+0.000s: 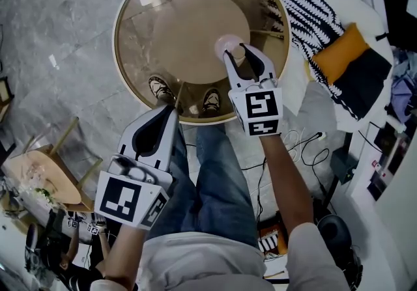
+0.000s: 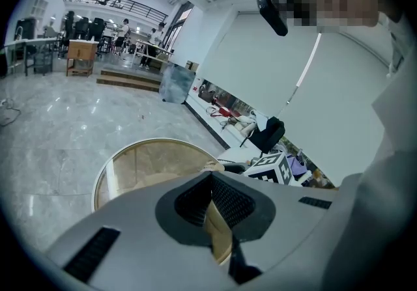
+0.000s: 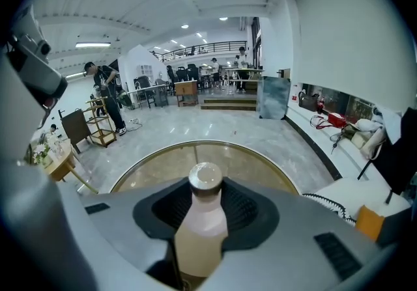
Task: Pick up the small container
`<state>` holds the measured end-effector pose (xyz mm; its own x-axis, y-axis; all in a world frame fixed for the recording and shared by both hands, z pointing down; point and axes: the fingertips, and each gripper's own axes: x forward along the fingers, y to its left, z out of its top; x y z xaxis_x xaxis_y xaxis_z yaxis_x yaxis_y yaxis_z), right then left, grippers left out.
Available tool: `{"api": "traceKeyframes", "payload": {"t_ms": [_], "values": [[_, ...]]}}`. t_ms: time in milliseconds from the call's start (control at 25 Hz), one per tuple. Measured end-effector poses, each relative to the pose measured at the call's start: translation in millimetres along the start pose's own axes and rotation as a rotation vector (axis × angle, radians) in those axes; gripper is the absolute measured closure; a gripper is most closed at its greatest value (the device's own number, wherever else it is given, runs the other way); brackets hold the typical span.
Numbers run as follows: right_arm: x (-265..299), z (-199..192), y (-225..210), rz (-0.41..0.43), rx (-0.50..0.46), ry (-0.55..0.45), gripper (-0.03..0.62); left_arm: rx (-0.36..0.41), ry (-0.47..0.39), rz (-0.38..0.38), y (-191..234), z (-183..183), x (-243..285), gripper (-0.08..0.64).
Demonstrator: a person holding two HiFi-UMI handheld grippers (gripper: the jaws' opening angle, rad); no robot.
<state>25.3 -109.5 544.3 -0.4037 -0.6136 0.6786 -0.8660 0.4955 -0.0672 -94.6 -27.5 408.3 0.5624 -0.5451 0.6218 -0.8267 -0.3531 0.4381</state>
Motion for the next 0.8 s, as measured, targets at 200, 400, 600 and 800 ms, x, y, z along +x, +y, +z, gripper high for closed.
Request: {"api": "traceKeyframes", "payload": {"t_ms": [200, 400, 600, 800], "values": [[-14.9, 9.9, 4.5, 0.017, -0.018, -0.005, 0.445, 0.0, -0.011, 0.001, -4.8, 8.5, -6.6, 0.543], [-28.2, 17.5, 6.1, 0.024, -0.034, -0.005, 0.445, 0.003, -0.02, 0.002, -11.4, 15.6, -12.2, 0.543], [-41.5, 26.5, 8.5, 0.037, -0.038, -0.004, 0.445, 0.0, -0.03, 0.001, -18.5, 23.4, -18.7, 0.541], [-53.1, 38.2, 14.0, 0.052, -0.033, -0.017, 0.445, 0.047, -0.036, 0.026, -23.3, 30.2, -26.2, 0.543]]}}
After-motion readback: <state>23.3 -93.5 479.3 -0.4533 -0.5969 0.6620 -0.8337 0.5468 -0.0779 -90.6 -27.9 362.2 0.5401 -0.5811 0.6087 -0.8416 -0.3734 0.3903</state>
